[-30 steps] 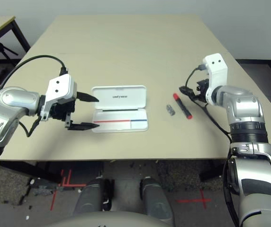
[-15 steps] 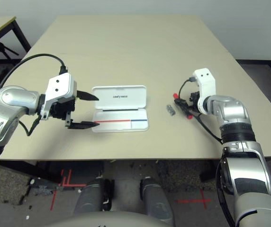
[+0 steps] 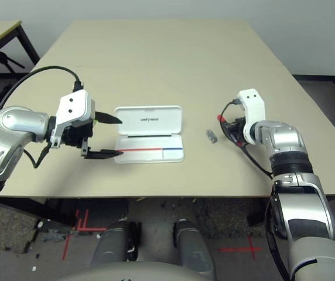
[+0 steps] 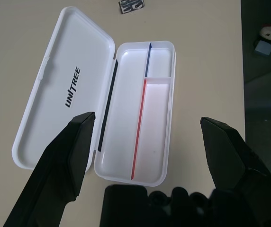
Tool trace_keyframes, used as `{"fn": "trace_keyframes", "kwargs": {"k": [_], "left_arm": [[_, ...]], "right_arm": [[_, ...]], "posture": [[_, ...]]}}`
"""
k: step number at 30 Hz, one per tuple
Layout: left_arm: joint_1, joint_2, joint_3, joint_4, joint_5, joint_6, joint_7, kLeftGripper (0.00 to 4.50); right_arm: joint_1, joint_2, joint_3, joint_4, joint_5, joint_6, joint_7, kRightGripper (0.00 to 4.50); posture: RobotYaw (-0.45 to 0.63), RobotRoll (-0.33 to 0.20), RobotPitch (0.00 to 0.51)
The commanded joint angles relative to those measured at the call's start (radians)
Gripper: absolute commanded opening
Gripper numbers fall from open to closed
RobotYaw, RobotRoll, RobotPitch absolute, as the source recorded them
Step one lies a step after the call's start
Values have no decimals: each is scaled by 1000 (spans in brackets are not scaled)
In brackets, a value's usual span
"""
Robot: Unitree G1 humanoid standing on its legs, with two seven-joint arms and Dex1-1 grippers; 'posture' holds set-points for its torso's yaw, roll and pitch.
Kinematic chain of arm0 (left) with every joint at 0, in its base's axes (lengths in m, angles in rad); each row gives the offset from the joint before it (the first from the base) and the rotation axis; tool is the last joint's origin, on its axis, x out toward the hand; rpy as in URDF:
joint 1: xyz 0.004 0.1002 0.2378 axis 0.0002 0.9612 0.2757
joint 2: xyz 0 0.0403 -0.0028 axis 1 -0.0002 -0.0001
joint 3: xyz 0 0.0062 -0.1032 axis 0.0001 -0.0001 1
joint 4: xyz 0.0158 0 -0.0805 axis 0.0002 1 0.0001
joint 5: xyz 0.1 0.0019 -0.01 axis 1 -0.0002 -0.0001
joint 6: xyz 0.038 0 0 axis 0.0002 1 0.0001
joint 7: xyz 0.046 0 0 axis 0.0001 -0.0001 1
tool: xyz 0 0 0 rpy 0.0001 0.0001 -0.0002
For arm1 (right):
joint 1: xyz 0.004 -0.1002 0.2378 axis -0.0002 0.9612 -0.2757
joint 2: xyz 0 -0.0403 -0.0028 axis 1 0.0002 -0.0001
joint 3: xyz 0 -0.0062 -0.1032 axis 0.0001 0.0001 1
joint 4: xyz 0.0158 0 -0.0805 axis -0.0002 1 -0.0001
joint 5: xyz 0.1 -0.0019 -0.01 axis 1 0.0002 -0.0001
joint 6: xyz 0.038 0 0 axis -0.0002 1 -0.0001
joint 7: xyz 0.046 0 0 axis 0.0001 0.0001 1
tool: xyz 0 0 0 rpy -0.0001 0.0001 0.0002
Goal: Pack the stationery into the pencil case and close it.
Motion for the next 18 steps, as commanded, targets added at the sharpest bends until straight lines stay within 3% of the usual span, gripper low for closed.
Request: {"fn": "trace_keyframes", "kwargs": {"k": [1, 5, 18], "left_arm": [[-8, -1, -17, -1, 7, 2, 5, 4500], [-9, 2, -16, 3, 9, -1, 3, 4500], [-4, 35, -13, 39, 39, -19, 2, 4500]], "right_arm": [[-28, -31, -9, -8, -9, -15, 11, 456], [-29, -66, 16, -67, -4, -76, 92, 456], [16, -236, 159, -369, 26, -267, 607, 456]], "posture": [[-39, 0, 45], [-40, 0, 46], [-34, 0, 47]]}}
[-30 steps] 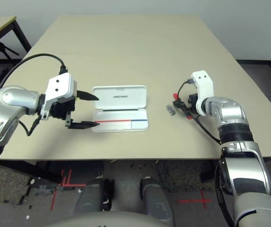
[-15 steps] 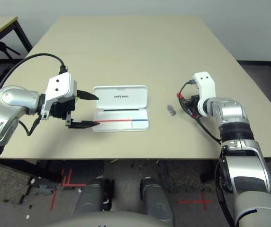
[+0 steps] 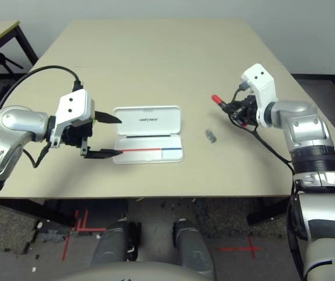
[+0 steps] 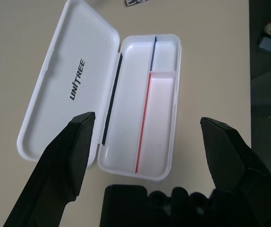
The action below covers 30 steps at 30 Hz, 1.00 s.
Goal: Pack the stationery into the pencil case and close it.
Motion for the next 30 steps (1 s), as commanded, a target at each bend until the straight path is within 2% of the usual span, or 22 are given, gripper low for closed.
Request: {"fn": "trace_keyframes", "kwargs": {"k": [1, 5, 9, 20, 30], "left_arm": [[0, 24, -15, 26, 36, -22, 2, 4500], [3, 34, -17, 40, 52, -36, -1, 4500], [4, 32, -16, 40, 52, -36, -1, 4500], [15, 22, -17, 20, 44, -22, 8, 4500], [23, 21, -16, 7, 41, -13, 19, 4500]], "right_arm": [[-16, -37, 71, -81, -14, -12, 102, 456], [-48, -50, 138, -138, -55, -5, 143, 456], [-92, -16, 199, -176, -82, -4, 161, 456], [-154, 126, 328, -249, -143, 31, 159, 456], [-180, 298, 409, -252, -179, 51, 106, 456]], "posture": [[-32, 0, 47], [-32, 0, 47], [-23, 0, 48], [-8, 0, 47], [8, 0, 42]]}}
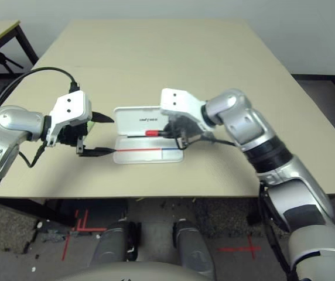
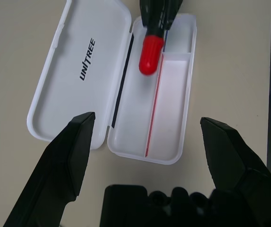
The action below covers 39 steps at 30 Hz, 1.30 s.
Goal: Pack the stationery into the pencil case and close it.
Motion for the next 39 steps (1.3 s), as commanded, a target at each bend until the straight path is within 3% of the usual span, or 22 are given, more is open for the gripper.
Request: {"fn": "trace_keyframes", "kwargs": {"k": [1, 13, 23, 29, 33, 34, 39], "left_arm": [[13, -1, -11, -20, 4, 8, 8, 4500], [17, -2, -13, -26, 6, 15, 17, 4500], [27, 2, -10, -35, 7, 24, 22, 4500], [33, 16, -8, -29, 20, 62, 40, 4500], [44, 12, 3, -40, 18, 71, 63, 4500], [46, 10, 5, -41, 19, 79, 74, 4500], [56, 1, 21, -48, 12, 128, 129, 4500]], "right_arm": [[-18, 32, 28, 16, -22, -10, -24, 456], [-32, 139, 67, 234, -133, -149, -133, 456], [-23, 173, 54, 306, -156, -249, -133, 456], [-24, 156, -7, 297, -96, -287, -91, 2658], [22, 77, -88, 229, 12, -267, 16, 4212], [34, 50, -105, 212, 33, -254, 40, 4453], [89, -83, -240, 108, 186, -176, 125, 4453]], "posture": [[10, 0, 41], [20, 0, 37], [25, 0, 35], [26, 0, 39], [23, 0, 46], [23, 0, 46], [18, 0, 53]]}}
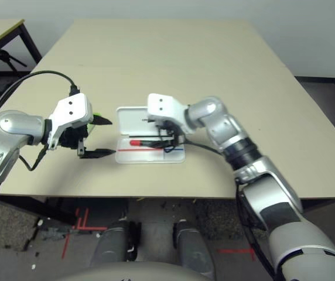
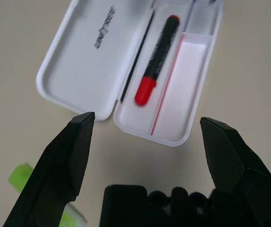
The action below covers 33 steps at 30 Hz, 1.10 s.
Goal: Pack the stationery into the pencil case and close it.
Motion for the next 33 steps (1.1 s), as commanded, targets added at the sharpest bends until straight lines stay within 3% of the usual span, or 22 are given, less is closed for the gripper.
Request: {"fn": "trace_keyframes", "kwargs": {"k": [1, 5, 10, 24, 29, 33], "left_arm": [[15, -4, 12, -19, 3, 33, 35, 4500], [23, -9, 29, -25, -6, 72, 77, 4500], [30, -12, 36, -29, -11, 110, 109, 4500], [-27, -148, 51, 102, 56, 190, 363, 4500], [-90, -214, 87, 183, 72, 398, 503, 4500], [-126, -213, 59, 261, 97, 454, 531, 4500]], "right_arm": [[25, -50, -95, -84, 116, 66, 48, 4453], [76, -129, -211, -158, 237, 172, 61, 4453], [150, -192, -255, -231, 295, 221, 51, 4453], [145, -152, -221, -216, 287, 211, -34, 4453], [145, -140, -215, -204, 282, 198, -46, 4453], [147, -137, -210, -201, 279, 194, -48, 4453]], "posture": [[18, 0, 53], [18, 0, 56], [4, 0, 61], [1, 0, 66], [14, 0, 72], [12, 0, 74]]}}
